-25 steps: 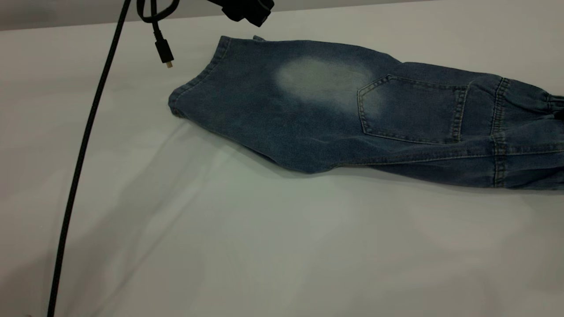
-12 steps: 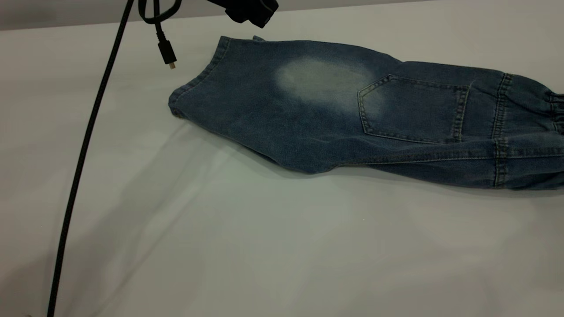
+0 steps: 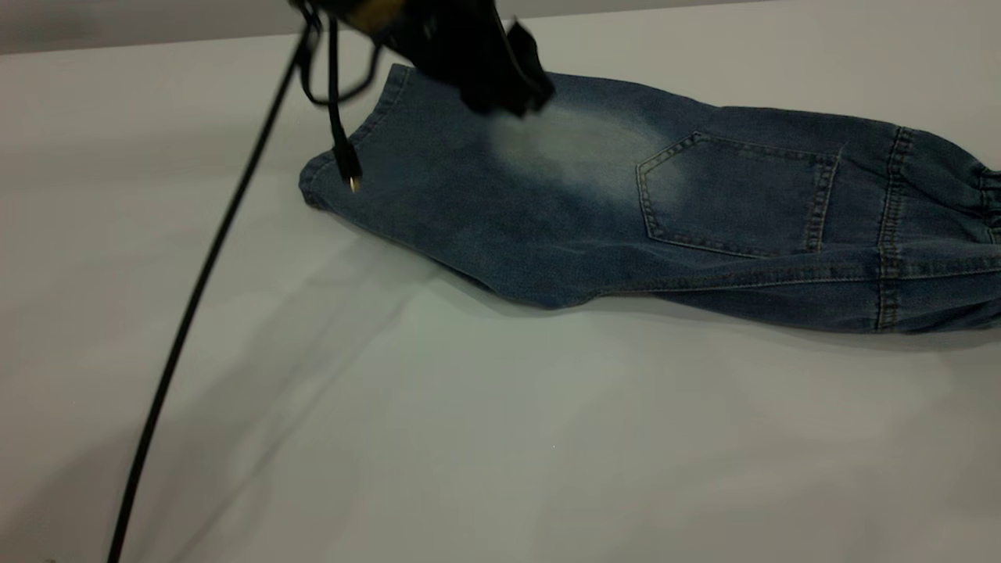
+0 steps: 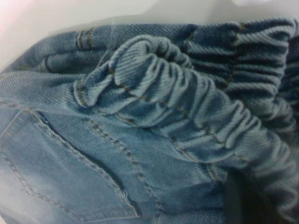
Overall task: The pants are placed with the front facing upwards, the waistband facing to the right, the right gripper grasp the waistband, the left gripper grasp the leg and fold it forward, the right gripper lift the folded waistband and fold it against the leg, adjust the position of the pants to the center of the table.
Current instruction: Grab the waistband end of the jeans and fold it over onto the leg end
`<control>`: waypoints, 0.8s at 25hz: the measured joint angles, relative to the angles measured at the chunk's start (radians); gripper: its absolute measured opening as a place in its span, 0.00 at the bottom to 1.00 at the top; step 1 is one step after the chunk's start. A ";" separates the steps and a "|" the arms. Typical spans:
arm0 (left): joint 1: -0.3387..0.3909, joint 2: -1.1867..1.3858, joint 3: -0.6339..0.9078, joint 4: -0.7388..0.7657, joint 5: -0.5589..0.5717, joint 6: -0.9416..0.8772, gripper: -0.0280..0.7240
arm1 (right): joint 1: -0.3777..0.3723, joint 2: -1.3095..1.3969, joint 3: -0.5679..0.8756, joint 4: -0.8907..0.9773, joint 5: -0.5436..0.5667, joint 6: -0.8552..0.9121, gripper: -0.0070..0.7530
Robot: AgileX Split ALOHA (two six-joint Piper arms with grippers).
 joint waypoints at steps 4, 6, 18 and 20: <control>-0.046 0.065 0.000 0.000 0.061 0.002 0.51 | 0.000 -0.006 0.000 0.000 0.002 -0.043 0.08; -0.058 0.102 0.000 -0.001 0.100 0.002 0.49 | 0.000 -0.014 0.000 0.000 0.004 -0.082 0.08; -0.062 0.160 -0.003 -0.007 0.101 0.002 0.45 | 0.002 -0.171 0.000 0.151 0.112 -0.332 0.08; -0.062 0.162 -0.003 -0.006 0.100 0.003 0.45 | 0.018 -0.200 0.000 0.205 0.155 -0.367 0.08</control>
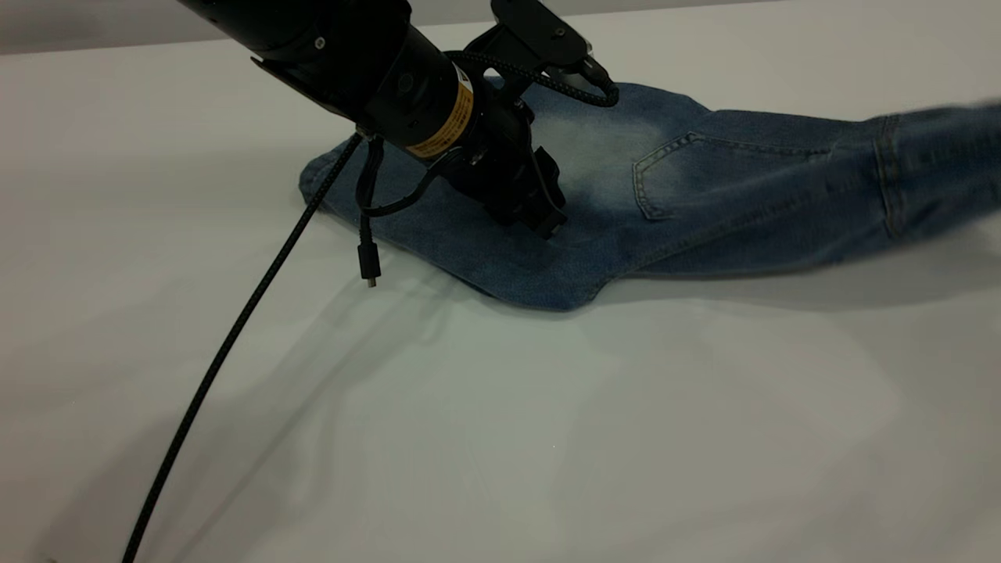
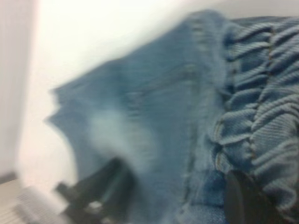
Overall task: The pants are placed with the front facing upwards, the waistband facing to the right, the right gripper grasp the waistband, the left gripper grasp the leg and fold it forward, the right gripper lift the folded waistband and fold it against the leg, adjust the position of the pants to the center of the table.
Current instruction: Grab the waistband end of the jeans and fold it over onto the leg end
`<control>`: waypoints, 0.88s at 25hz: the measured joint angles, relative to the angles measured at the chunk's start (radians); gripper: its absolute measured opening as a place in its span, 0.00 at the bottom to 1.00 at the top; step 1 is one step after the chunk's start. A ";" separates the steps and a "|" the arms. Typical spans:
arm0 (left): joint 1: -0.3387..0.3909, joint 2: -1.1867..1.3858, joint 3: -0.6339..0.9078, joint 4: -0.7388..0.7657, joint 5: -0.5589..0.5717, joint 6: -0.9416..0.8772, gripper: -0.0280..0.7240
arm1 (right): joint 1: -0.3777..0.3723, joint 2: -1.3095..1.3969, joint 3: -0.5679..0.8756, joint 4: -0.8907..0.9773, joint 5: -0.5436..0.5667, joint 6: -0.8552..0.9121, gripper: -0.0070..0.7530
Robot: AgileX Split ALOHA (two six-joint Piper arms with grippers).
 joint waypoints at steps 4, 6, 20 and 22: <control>0.000 0.000 0.000 0.004 -0.007 0.001 0.44 | 0.076 -0.027 0.000 0.109 0.082 -0.058 0.08; 0.000 0.001 0.001 0.004 -0.010 0.001 0.44 | 0.126 -0.027 0.000 0.157 0.086 -0.093 0.08; 0.000 0.001 0.002 0.004 -0.025 0.002 0.44 | 0.431 -0.024 -0.050 0.306 0.128 -0.193 0.08; 0.000 -0.001 0.002 0.005 -0.025 0.002 0.44 | 0.434 -0.024 -0.073 0.306 0.135 -0.191 0.08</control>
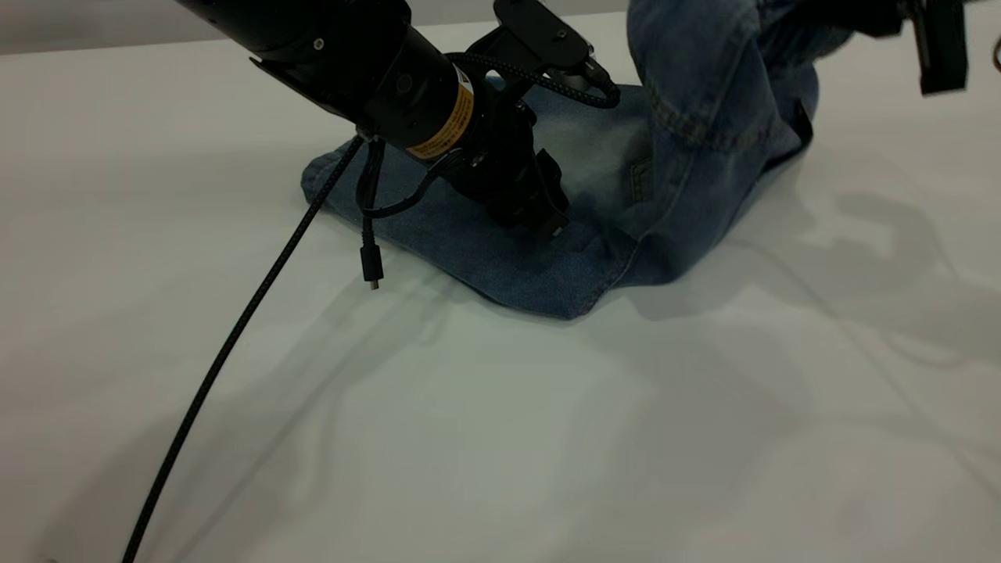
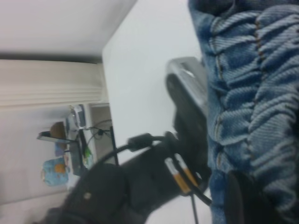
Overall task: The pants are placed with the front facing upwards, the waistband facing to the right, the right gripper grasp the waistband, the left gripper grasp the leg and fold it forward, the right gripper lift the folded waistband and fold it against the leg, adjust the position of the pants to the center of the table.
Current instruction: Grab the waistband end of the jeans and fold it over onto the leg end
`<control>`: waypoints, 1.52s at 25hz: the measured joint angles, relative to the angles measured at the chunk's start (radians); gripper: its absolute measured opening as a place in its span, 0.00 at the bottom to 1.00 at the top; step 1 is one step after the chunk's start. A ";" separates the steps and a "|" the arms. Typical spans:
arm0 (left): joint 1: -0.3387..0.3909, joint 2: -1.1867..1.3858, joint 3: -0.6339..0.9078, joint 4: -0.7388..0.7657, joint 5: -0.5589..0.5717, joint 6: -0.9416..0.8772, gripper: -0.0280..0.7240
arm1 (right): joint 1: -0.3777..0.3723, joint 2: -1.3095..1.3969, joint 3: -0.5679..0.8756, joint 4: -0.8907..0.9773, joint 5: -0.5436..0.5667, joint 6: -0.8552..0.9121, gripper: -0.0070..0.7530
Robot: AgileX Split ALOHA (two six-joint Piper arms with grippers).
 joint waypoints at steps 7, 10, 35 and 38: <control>-0.002 -0.058 0.005 0.010 -0.005 0.000 0.44 | 0.000 0.000 -0.016 0.001 -0.010 0.001 0.08; -0.001 -0.106 0.005 0.008 0.033 0.000 0.44 | 0.000 0.000 -0.016 0.001 -0.010 0.001 0.08; 0.253 -0.137 0.071 0.001 0.022 0.001 0.44 | 0.000 -0.001 -0.089 0.002 0.045 -0.004 0.08; 0.264 -0.104 0.071 0.001 -0.021 0.001 0.44 | 0.007 -0.001 -0.092 -0.002 0.045 -0.003 0.08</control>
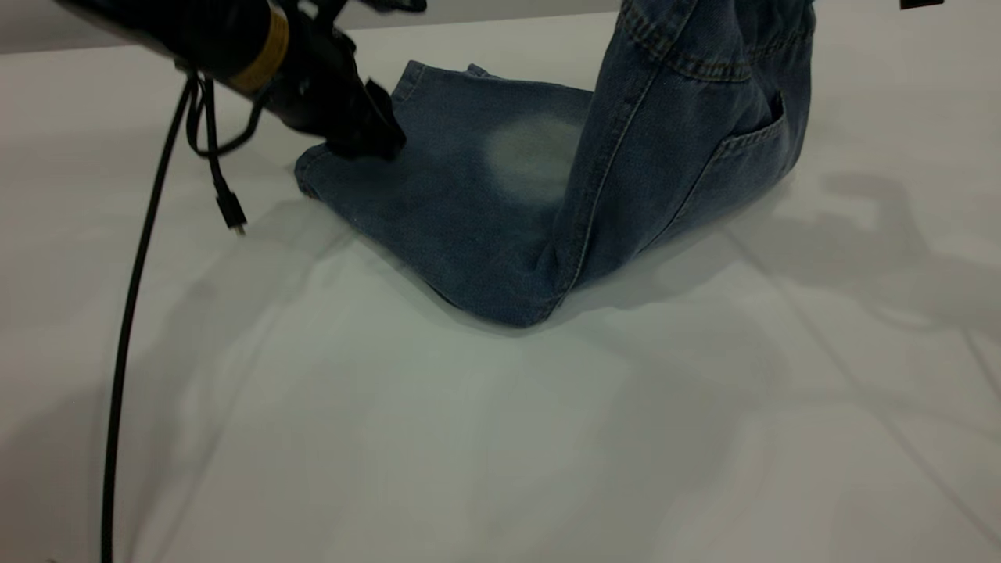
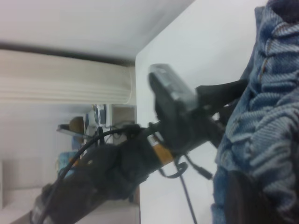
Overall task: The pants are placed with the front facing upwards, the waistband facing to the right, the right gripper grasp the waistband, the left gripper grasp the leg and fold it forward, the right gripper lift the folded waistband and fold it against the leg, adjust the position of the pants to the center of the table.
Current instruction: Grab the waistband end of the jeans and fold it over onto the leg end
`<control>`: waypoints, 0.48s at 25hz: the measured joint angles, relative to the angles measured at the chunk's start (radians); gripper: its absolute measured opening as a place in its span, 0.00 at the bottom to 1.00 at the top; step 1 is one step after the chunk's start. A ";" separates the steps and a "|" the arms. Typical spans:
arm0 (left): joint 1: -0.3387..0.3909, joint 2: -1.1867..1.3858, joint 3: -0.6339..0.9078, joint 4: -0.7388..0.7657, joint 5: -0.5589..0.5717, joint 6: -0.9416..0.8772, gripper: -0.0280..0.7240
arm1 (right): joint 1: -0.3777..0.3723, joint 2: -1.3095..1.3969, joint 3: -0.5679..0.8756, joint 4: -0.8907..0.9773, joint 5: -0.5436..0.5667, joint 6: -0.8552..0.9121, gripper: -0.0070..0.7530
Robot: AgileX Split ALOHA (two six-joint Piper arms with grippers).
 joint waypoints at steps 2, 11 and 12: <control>-0.010 0.020 0.000 0.001 -0.011 0.001 0.44 | 0.006 0.000 -0.013 0.001 0.009 0.000 0.08; -0.026 0.027 -0.001 0.001 -0.022 0.005 0.44 | 0.115 0.000 -0.071 0.006 -0.060 0.000 0.08; -0.026 0.027 -0.001 0.001 -0.027 0.006 0.44 | 0.134 0.001 -0.074 0.006 -0.090 0.000 0.08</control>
